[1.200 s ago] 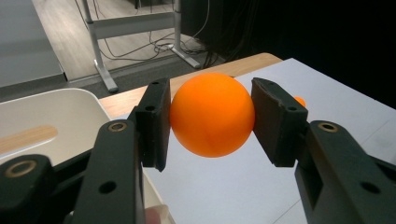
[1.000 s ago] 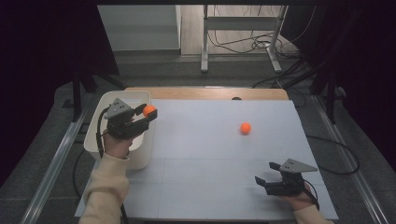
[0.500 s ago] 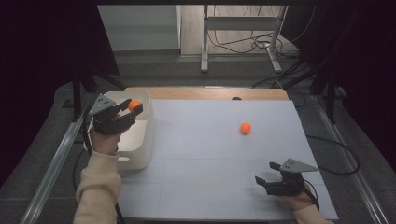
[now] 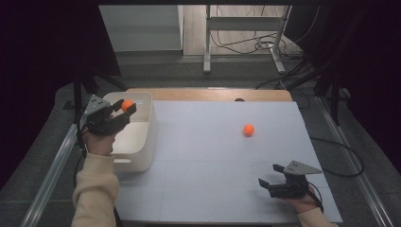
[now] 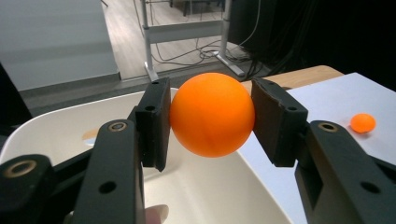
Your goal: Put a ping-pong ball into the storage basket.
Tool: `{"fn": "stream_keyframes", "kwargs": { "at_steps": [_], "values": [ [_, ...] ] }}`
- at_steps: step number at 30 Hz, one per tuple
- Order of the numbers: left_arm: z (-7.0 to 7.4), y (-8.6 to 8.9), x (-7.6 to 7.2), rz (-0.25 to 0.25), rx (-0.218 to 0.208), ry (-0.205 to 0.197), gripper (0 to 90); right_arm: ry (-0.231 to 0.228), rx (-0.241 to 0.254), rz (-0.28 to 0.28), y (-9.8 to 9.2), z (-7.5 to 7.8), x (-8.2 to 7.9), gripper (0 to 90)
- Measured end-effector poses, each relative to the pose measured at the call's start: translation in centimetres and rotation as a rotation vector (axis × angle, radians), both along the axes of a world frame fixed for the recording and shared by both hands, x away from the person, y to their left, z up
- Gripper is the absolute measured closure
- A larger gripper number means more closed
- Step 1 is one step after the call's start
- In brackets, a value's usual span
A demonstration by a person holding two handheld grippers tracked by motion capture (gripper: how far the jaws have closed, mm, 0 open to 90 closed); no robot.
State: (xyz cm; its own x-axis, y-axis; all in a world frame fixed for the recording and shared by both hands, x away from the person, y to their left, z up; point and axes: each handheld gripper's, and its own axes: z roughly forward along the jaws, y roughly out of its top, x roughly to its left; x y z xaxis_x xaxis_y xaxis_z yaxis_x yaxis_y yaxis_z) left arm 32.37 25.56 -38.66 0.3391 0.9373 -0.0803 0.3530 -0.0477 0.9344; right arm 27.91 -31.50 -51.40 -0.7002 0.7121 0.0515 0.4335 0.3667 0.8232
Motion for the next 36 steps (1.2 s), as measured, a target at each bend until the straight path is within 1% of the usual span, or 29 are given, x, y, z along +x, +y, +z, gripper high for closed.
{"fn": "stream_keyframes", "kwargs": {
  "at_steps": [8, 11, 14, 19, 20, 24, 27, 28, 29, 30, 31, 34, 36],
  "values": [
    [-0.2, 0.5, 0.3, 0.014, -0.001, 0.015, 50.3, 0.002, 0.000, -0.001, 0.0, 0.0, 0.0, 15.6],
    [-0.2, 0.4, 0.5, 0.014, 0.002, 0.022, 50.3, -0.007, 0.004, -0.002, 0.0, 0.2, -0.1, 15.6],
    [-0.1, 0.2, 0.9, 0.015, 0.013, 0.036, 50.3, -0.009, 0.007, -0.004, 0.0, 0.2, -0.1, 15.6],
    [-0.3, -0.5, 2.0, 0.009, 0.045, 0.068, 50.3, -0.013, 0.011, 0.004, 0.0, 0.3, -0.2, 15.6],
    [-0.3, -0.5, 2.0, 0.009, 0.045, 0.068, 50.3, -0.013, 0.011, 0.004, 0.0, 0.3, -0.2, 15.6],
    [-0.3, -0.3, 2.9, 0.016, 0.061, 0.104, 50.3, -0.014, 0.014, 0.003, -0.1, 0.3, -0.2, 15.6],
    [-0.6, 0.1, 3.6, 0.008, 0.050, 0.143, 50.3, -0.015, 0.014, 0.002, -0.1, 0.3, -0.2, 15.6],
    [-0.8, 0.3, 3.9, 0.012, 0.048, 0.158, 50.3, -0.016, 0.013, 0.001, -0.1, 0.3, -0.2, 15.6],
    [-0.8, 0.3, 3.9, 0.012, 0.048, 0.158, 50.3, -0.016, 0.011, 0.001, -0.1, 0.3, -0.2, 15.7],
    [-1.2, 0.6, 4.2, 0.013, 0.049, 0.181, 50.3, -0.016, 0.010, 0.002, -0.1, 0.3, -0.2, 15.7],
    [-1.3, 0.7, 4.4, 0.013, 0.051, 0.191, 50.3, -0.016, 0.010, 0.001, -0.1, 0.3, -0.2, 15.6],
    [-1.8, 0.7, 4.8, 0.012, 0.068, 0.225, 50.3, -0.014, 0.008, -0.001, -0.1, 0.3, -0.2, 15.6],
    [-2.0, 0.5, 5.1, 0.011, 0.086, 0.243, 50.3, -0.015, 0.007, 0.000, -0.1, 0.3, -0.2, 15.6]
  ]
}}
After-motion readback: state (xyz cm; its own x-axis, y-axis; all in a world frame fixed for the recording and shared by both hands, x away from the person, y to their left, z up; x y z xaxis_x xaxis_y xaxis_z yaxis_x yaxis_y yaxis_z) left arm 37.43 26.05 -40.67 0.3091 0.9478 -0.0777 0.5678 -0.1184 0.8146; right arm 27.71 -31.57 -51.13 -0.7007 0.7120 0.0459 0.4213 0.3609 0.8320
